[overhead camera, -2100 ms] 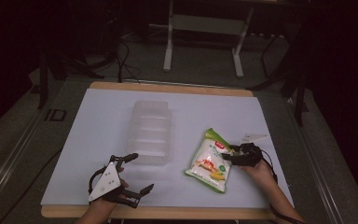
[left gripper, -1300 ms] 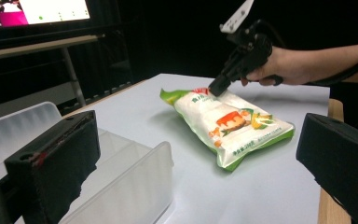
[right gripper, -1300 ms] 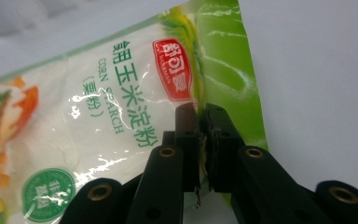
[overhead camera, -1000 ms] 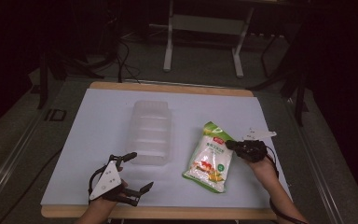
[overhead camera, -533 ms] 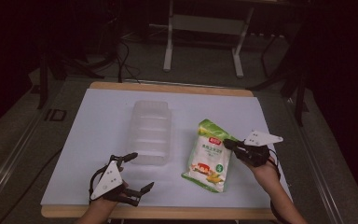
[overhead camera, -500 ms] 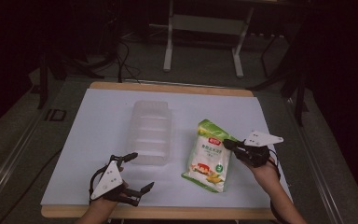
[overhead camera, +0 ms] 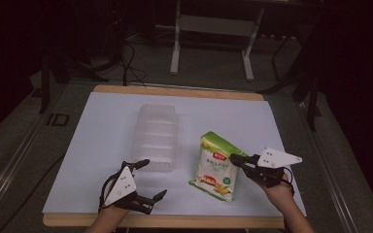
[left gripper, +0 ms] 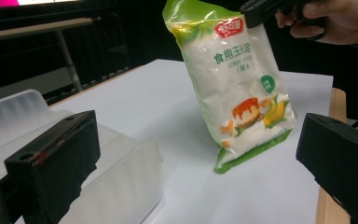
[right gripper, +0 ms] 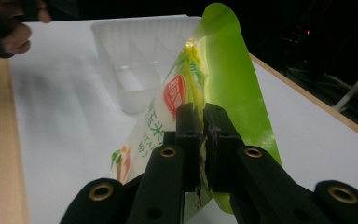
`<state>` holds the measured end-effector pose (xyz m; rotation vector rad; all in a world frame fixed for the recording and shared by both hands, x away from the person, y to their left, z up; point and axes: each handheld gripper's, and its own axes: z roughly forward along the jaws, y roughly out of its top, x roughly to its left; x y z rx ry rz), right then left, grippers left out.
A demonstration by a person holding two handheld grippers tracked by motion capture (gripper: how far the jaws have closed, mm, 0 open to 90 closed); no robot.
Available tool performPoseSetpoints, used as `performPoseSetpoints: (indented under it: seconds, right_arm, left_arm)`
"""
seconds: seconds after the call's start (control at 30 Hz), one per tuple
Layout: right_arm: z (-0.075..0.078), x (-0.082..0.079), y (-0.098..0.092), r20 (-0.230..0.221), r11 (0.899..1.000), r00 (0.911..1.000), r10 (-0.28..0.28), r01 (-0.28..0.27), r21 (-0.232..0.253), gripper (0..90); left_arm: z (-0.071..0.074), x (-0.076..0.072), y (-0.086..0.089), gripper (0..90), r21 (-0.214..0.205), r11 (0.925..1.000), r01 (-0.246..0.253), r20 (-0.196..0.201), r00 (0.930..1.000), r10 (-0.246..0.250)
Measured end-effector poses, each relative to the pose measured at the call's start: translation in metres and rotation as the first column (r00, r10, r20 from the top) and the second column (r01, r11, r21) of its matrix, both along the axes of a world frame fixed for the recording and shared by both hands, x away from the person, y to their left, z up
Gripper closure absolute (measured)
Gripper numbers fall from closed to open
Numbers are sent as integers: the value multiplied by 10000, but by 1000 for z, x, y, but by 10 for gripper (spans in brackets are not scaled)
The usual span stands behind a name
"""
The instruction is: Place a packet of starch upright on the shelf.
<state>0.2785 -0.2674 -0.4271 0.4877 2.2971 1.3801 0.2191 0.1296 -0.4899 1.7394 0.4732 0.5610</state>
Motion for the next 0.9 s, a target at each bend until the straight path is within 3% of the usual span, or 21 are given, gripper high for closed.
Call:
performPoseSetpoints:
  seconds: [0.1,0.17,0.23,0.3,0.4,0.47,0.57,0.77,0.8,0.9]
  right_arm:
    - [1,-8,0,4,9998,9998,193,-193,69,856]
    - [1,-13,0,50,9997,9997,244,-245,85,856]
    - [2,-18,1,87,9994,9994,330,-331,62,855]
    - [2,-23,2,114,9990,9990,435,-436,100,856]
    - [3,-29,4,193,9985,9983,544,-544,-9,855]
    - [4,-31,5,228,9981,9979,609,-607,-78,855]
    - [3,-33,4,225,9982,9980,595,-593,-103,855]
    - [0,-39,1,267,9979,9975,650,-648,-83,855]
    - [-1,-40,0,253,9978,9975,665,-664,-62,855]
    - [-1,-43,-1,268,9972,9968,746,-743,-117,855]
  left_arm:
    - [4,4,-6,0,46,9998,212,-88,9997,-212]
    - [8,8,-11,0,-5,9987,517,-622,9967,-516]
    - [12,12,-15,0,-366,9949,936,-1398,9853,-978]
    - [14,16,-22,0,-621,9906,1215,-1894,9731,-1312]
    - [17,21,-36,0,-478,9864,1572,-1894,9682,-1635]
    - [19,24,-45,0,-192,9861,1653,-1758,9703,-1661]
    - [22,34,-56,0,-298,9795,1994,-1964,9596,-2013]
    - [23,53,-80,0,107,9785,2059,-2410,9503,-1973]
    - [23,54,-85,0,155,9774,2109,-2346,9510,-2015]
    - [22,58,-95,25,226,9711,2376,-2398,9443,-2255]
